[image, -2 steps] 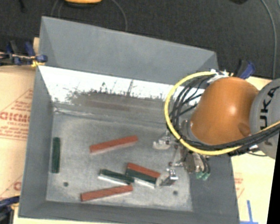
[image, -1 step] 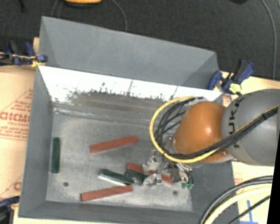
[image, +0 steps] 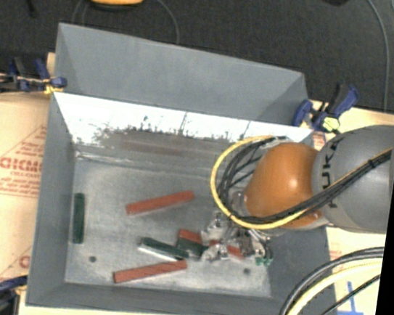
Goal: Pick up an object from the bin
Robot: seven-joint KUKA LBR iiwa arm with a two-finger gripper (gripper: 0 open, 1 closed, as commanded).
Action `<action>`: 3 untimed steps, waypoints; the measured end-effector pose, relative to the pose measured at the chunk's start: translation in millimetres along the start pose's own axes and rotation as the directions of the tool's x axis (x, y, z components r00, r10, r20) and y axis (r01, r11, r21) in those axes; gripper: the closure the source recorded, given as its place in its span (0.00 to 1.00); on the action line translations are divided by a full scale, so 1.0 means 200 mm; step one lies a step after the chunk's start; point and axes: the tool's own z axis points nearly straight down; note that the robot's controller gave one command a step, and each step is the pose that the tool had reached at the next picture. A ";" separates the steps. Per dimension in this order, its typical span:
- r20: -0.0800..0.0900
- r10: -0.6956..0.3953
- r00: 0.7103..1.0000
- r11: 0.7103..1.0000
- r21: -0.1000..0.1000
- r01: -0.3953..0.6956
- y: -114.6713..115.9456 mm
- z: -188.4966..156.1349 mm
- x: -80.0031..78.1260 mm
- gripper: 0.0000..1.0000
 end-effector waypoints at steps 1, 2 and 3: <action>-0.006 -0.006 1.000 1.000 0.004 0.006 -0.07 -0.86 -0.09 1.00; -0.012 -0.006 1.000 1.000 0.001 0.006 -0.06 -0.84 -0.08 1.00; -0.002 0.034 0.999 0.999 0.003 -0.034 -0.01 -0.68 -0.34 1.00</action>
Offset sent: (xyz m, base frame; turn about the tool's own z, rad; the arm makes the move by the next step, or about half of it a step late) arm 0.0000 0.0000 0.0000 0.0000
